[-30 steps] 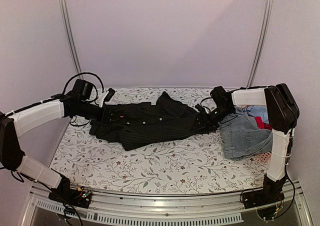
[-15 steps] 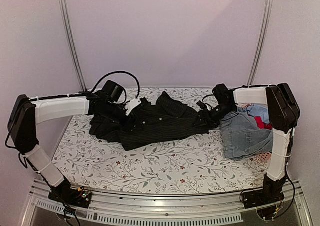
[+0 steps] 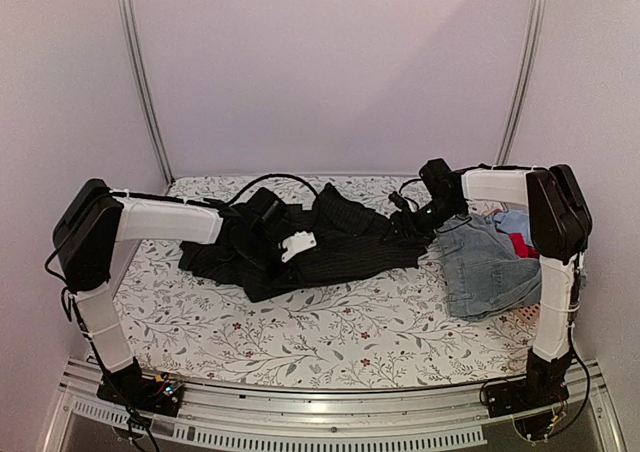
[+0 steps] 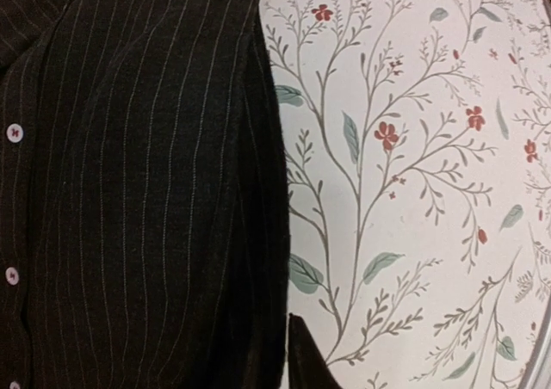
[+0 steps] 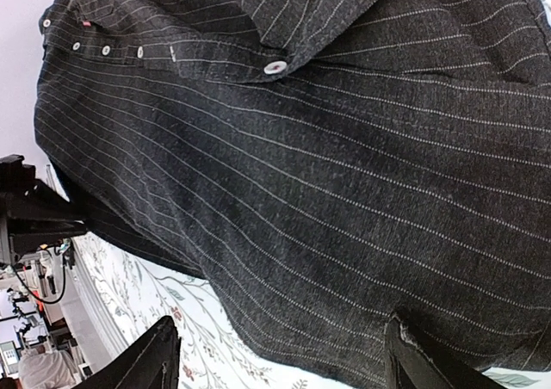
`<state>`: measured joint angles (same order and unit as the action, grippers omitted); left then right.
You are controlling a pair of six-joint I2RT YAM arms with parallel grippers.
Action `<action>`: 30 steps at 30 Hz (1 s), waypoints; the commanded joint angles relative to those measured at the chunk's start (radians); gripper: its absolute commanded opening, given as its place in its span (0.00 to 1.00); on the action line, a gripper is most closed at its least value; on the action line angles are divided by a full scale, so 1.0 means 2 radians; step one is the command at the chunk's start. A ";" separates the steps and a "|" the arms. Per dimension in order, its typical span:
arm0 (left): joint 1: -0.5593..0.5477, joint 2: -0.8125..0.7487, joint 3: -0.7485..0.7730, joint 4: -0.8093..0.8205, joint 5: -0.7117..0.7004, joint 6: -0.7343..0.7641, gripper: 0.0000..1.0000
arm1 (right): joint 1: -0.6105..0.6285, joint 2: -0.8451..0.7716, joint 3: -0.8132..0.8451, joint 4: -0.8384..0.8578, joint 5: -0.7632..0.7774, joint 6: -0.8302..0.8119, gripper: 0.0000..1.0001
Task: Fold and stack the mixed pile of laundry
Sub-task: Pick up the crumpled shirt from the center of the board.
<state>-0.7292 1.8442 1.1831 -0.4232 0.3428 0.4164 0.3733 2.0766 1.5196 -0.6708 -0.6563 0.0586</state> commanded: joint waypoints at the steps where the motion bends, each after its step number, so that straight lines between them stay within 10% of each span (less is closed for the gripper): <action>1: -0.015 -0.045 0.001 0.004 -0.031 0.014 0.00 | 0.015 0.020 0.027 -0.010 0.033 -0.022 0.80; 11: -0.072 -0.252 -0.127 -0.031 -0.075 0.034 0.00 | 0.058 0.019 0.030 -0.009 0.072 -0.071 0.80; 30: -0.152 -0.349 -0.220 -0.058 -0.196 0.006 0.00 | 0.198 -0.053 -0.049 0.021 0.114 -0.079 0.82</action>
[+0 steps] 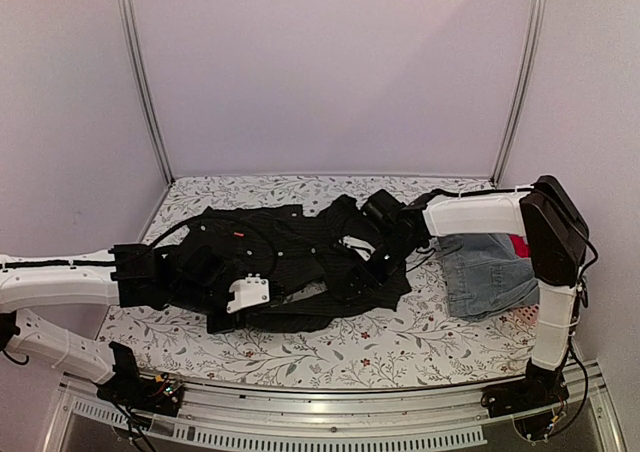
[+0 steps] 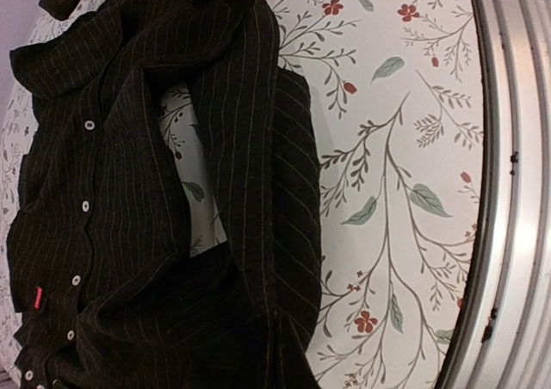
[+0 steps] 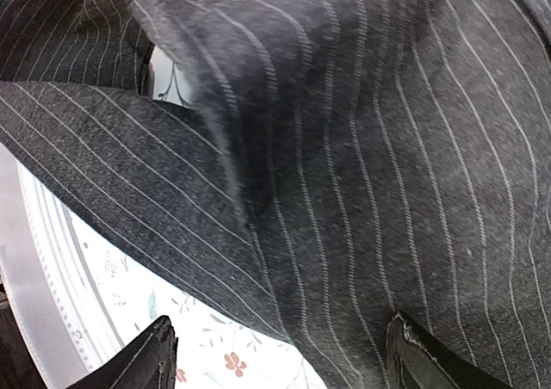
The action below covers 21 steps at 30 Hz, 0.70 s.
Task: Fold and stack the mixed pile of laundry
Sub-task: Pick up the crumpled shirt from the center of the board.
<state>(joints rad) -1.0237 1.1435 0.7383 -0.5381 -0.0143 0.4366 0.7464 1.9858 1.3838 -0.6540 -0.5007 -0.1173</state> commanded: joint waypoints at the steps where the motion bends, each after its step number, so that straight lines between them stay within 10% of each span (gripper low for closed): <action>1: -0.005 0.003 0.003 -0.001 -0.016 -0.006 0.00 | 0.020 -0.006 0.028 0.015 0.050 0.015 0.82; 21: -0.005 -0.041 -0.008 -0.013 -0.052 -0.051 0.00 | 0.040 0.026 -0.021 -0.007 0.255 0.090 0.66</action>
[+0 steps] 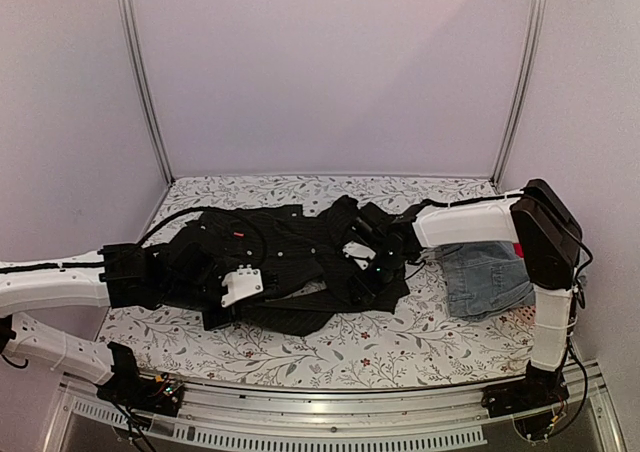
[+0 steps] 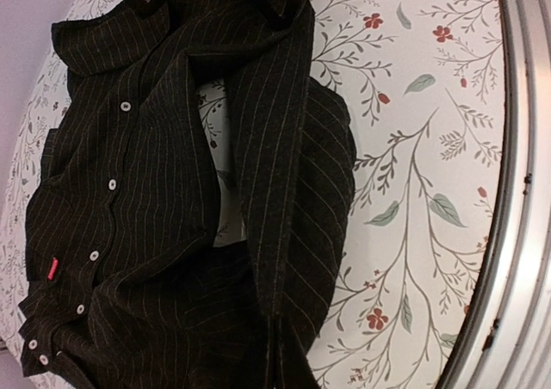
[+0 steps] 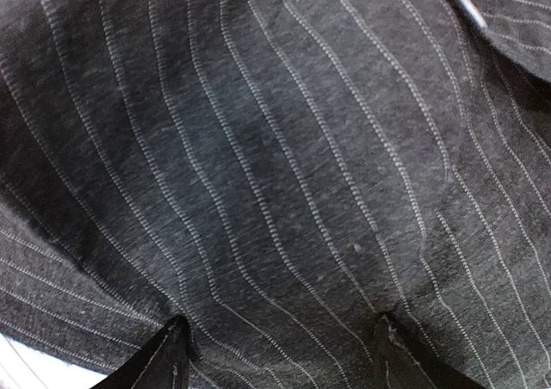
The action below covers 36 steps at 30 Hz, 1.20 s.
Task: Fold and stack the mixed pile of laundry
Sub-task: Pick up the crumpled shirt from the center of the board, then flatten out the crumpled shirt at the center of the board.
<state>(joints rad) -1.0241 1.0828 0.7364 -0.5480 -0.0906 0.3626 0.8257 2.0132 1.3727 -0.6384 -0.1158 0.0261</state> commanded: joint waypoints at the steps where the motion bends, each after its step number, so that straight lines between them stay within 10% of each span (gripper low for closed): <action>1: -0.005 -0.012 -0.007 -0.009 -0.018 -0.015 0.00 | -0.001 0.007 -0.015 -0.016 0.079 0.021 0.58; 7: 0.003 -0.050 -0.010 -0.010 -0.072 -0.026 0.00 | -0.034 -0.036 0.007 -0.027 0.100 0.024 0.02; 21: -0.015 -0.060 0.012 -0.031 -0.113 -0.023 0.00 | -0.152 -0.089 0.180 -0.060 -0.027 0.037 0.00; 30: 0.190 -0.113 0.128 0.109 -0.160 -0.076 0.00 | -0.191 -0.111 0.308 -0.069 -0.041 0.053 0.00; 36: 0.229 -0.061 0.242 0.162 -0.214 -0.108 0.00 | -0.191 -0.070 0.469 -0.098 -0.075 0.034 0.00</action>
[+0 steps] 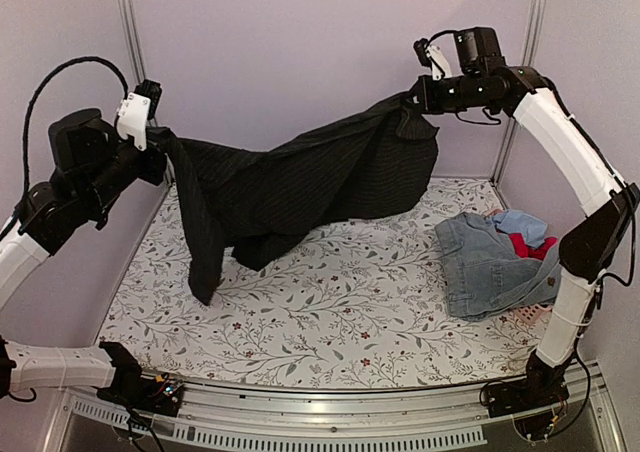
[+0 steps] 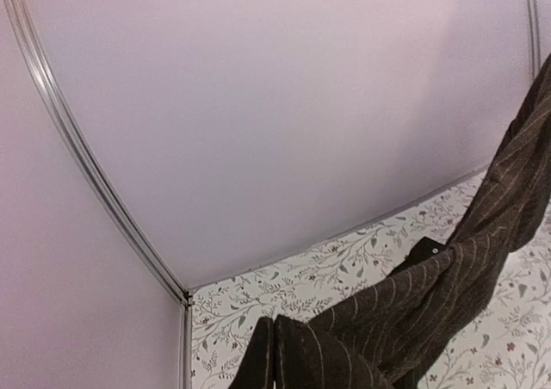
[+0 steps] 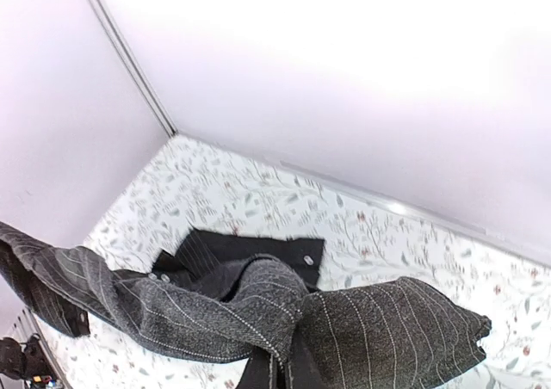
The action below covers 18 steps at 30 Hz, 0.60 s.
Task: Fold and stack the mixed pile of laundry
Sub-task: Flatten out the crumpled shirt at the center of the board.
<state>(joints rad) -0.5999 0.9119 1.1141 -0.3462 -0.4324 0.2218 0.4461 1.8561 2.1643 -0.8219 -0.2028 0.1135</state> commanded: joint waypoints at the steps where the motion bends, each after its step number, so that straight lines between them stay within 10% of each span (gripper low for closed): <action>1: 0.022 0.028 0.071 0.071 -0.047 -0.049 0.00 | 0.000 0.009 0.081 -0.003 -0.041 -0.014 0.00; 18: 0.027 -0.054 0.191 0.183 0.183 -0.116 0.00 | 0.161 -0.142 0.081 0.088 -0.005 -0.130 0.00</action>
<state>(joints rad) -0.5549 0.8558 1.4601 -0.0963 -0.1776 0.0433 0.7223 1.6913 2.3161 -0.7502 -0.2558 -0.1017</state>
